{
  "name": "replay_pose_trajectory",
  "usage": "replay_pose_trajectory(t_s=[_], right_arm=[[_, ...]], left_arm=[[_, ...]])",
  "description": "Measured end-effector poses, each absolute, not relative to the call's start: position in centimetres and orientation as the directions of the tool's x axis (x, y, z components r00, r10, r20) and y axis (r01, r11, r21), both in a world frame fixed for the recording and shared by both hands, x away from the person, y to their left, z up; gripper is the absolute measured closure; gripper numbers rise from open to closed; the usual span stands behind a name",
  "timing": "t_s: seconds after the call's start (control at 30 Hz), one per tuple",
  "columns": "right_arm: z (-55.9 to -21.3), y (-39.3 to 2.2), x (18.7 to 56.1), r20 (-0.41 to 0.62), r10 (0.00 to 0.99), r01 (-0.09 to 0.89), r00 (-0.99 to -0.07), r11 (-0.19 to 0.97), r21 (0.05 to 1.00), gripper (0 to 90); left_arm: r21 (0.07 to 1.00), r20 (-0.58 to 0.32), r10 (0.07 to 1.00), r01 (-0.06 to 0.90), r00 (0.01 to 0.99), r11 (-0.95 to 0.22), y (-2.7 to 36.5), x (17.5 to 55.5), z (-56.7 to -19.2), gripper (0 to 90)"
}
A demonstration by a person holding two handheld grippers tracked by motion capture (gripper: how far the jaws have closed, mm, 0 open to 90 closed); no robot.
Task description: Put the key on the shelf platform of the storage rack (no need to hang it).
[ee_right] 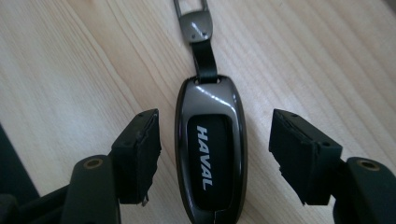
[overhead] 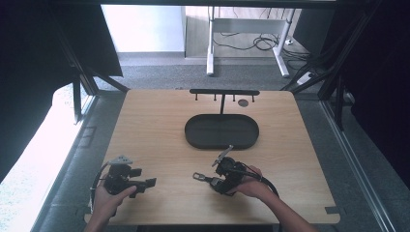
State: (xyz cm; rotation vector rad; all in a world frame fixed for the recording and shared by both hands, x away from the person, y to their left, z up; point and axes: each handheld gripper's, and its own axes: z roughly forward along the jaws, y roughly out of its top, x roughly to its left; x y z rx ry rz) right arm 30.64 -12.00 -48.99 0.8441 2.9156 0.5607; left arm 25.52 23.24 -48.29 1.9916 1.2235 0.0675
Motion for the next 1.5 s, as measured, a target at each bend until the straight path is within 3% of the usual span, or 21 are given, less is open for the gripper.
replay_pose_trajectory(t_s=[0.53, 0.87, 1.5], right_arm=[[-50.5, -10.7, 31.1, 0.036, 0.509, 0.496, -0.860, 0.818, 0.290, 47.9], [-50.4, -10.2, 31.2, 0.019, 0.495, 0.483, -0.869, 0.837, 0.259, 49.1], [-45.7, -12.2, 32.1, 0.121, 0.538, 0.531, -0.834, 0.725, 0.439, 49.4]], left_arm=[[0.643, -0.333, 0.778, 0.732, 0.533, -0.227, 23.3, 25.5, -48.2, 20.7], [0.643, -0.333, 0.777, 0.731, 0.534, -0.227, 23.3, 25.5, -48.2, 20.7], [0.648, -0.331, 0.779, 0.728, 0.533, -0.222, 23.4, 25.4, -48.1, 20.7]])
